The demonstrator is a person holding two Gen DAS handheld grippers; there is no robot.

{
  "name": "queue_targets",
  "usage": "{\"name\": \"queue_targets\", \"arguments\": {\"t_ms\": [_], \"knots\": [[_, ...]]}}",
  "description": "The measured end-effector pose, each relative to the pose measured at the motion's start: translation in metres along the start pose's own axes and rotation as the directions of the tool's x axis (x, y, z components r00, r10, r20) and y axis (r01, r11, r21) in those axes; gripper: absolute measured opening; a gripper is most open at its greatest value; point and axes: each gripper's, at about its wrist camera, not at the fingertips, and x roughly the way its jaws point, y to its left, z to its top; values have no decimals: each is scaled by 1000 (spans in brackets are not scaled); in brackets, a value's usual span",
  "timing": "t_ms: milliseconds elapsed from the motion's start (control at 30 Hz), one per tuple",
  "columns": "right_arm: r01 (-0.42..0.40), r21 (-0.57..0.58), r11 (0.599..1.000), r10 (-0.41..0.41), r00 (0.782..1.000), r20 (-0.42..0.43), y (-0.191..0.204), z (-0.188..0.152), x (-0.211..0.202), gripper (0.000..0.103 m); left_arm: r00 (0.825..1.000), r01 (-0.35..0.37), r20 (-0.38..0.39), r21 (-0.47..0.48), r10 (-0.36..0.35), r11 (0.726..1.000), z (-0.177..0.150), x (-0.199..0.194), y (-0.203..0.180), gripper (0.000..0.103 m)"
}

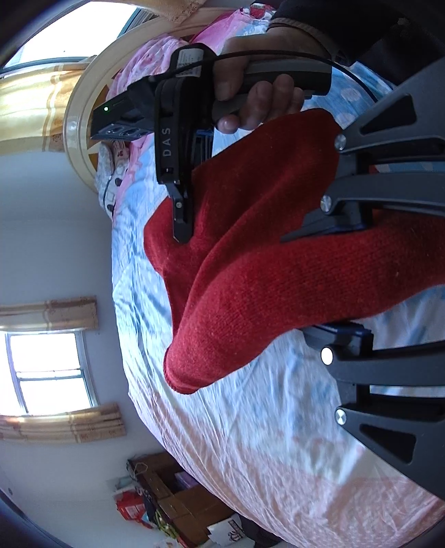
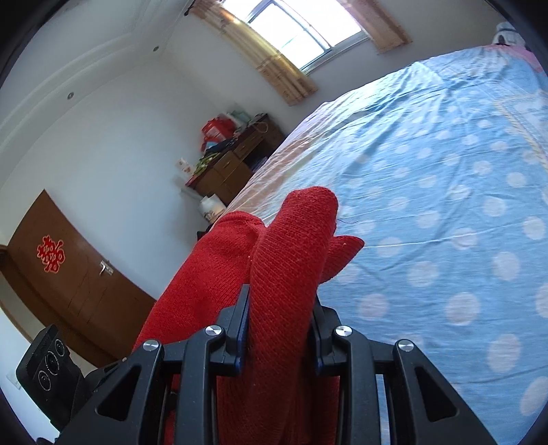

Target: Fold small clothes

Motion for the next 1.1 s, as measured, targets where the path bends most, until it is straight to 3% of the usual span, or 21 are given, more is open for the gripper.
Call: {"name": "queue_targets", "arguments": {"t_ms": [500, 1100], "knots": [[-45, -78, 996, 39, 996, -76, 54, 1, 56, 29, 998, -64, 17, -83, 66, 994, -24, -22, 50, 39], [-77, -127, 989, 53, 982, -184, 95, -19, 119, 29, 993, -117, -13, -163, 117, 980, -53, -30, 81, 39]]}}
